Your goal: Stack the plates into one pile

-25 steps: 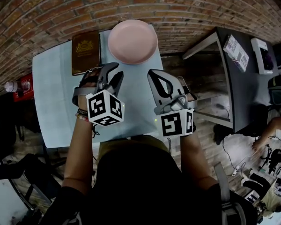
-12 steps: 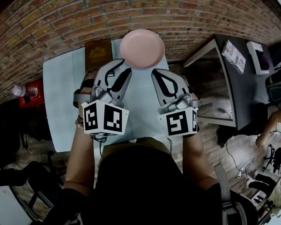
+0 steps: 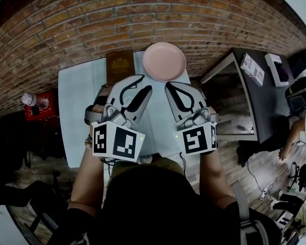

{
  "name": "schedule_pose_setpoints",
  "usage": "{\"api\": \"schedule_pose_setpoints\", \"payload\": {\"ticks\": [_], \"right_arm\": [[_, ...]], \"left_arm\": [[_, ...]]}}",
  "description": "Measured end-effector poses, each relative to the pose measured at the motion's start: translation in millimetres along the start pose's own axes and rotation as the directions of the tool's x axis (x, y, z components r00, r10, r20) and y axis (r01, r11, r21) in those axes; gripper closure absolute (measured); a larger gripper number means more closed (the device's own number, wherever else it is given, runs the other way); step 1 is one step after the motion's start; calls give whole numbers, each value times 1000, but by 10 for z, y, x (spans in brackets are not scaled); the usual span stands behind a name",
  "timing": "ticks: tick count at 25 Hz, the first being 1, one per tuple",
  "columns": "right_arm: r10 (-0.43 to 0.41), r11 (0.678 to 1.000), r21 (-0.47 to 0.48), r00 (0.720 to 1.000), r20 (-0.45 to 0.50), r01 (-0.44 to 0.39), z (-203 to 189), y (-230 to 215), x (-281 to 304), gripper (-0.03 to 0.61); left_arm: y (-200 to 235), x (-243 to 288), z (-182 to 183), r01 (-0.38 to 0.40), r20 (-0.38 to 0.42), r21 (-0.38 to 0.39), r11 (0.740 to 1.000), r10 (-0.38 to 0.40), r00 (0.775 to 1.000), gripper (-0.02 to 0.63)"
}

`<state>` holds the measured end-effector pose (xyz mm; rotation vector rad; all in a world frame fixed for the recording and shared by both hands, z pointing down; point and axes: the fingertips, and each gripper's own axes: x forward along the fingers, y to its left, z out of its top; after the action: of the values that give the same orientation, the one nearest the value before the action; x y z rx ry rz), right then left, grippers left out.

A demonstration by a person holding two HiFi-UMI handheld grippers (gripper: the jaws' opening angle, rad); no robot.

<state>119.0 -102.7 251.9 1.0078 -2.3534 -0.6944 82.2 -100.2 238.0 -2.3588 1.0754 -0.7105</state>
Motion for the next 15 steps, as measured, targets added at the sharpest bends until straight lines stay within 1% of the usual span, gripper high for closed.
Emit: {"api": "schedule_pose_setpoints", "payload": {"ticks": [4,8,12,15], "right_arm": [[-5,1000,-22,1000,7,5,221,131,12,545],[-26,1000,-11,999,25,26,396,232,-11,545],[-31,999,-13,999,25,32,500,346,-61,545],[-36,999,5,998,43,36,578,413,-55,545]], "left_arm": [[84,-241,-2,-7,29,-19,1000,7,1000,471],[142,-437,-36,-22,40,-25,999,23,999,471],[79,-605,-66,8,53,-22,1000,-7,999,471],[91,-681,-101,7,55,-18,1000,-6,998,471]]}}
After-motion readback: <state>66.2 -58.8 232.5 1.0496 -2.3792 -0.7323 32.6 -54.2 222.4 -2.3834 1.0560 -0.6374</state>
